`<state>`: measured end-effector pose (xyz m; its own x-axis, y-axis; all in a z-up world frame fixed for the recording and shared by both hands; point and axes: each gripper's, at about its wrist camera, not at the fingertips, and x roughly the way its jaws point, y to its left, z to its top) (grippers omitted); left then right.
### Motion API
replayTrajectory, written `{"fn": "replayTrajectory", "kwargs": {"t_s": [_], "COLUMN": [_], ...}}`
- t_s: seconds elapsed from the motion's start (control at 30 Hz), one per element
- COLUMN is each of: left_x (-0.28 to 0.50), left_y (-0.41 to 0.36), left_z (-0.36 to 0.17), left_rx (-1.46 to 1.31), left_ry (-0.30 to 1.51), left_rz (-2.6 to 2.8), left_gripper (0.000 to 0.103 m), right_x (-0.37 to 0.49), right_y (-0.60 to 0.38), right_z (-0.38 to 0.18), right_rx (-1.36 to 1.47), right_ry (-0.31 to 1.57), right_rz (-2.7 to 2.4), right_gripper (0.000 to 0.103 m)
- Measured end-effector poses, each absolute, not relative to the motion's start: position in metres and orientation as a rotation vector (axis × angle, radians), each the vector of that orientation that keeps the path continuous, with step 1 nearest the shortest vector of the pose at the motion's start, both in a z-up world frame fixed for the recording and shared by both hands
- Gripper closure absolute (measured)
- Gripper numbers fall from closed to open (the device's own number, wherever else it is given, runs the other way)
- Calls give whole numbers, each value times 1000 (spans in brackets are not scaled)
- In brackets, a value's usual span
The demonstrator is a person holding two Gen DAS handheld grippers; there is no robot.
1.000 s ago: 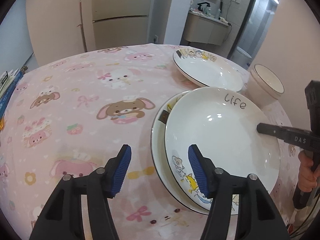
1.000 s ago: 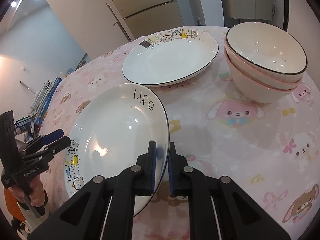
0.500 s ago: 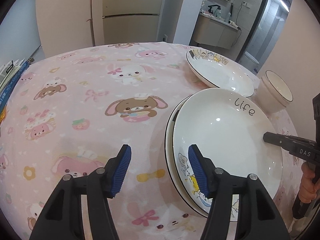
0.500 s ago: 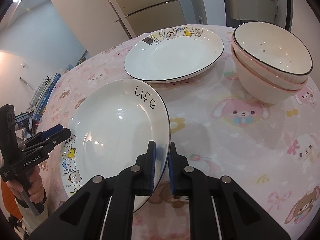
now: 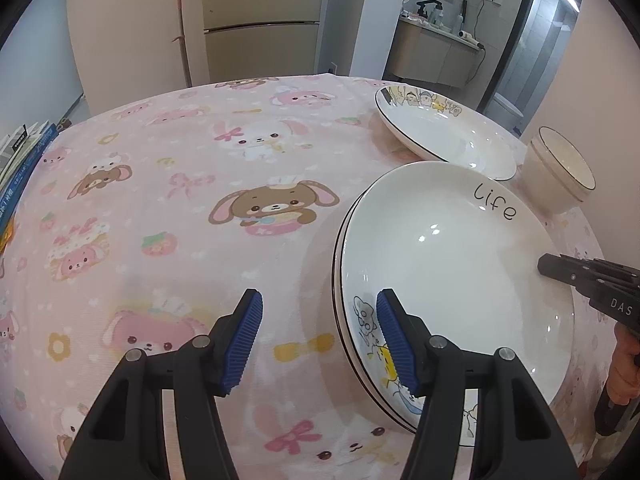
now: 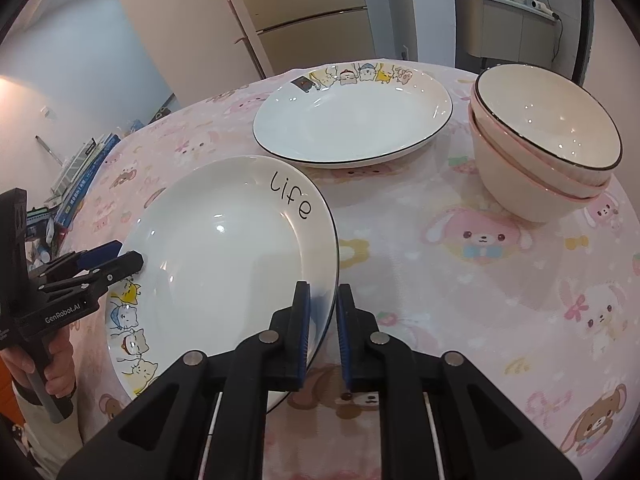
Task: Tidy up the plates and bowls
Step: 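Open the left gripper, then the right gripper, releasing the plate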
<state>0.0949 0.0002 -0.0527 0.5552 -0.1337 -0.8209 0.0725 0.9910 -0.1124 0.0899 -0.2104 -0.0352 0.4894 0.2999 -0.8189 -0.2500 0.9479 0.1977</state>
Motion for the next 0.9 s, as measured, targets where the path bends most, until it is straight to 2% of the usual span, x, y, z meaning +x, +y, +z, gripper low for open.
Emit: {"fn": "replayTrajectory", "kwargs": {"t_s": [0.57, 0.9], "left_x": [93, 74], "left_y": [-2, -13], "left_z": [-53, -22], "left_rx": [-42, -7], "left_ry": [967, 834], "left_rz": [-109, -135], "left_gripper": [41, 39], "right_x": [86, 73], "right_y": [-197, -202], "right_z": [-32, -11], "right_rx": [-92, -107], "right_ry": [984, 930], "right_rz": [327, 329], "right_gripper": [87, 88]}}
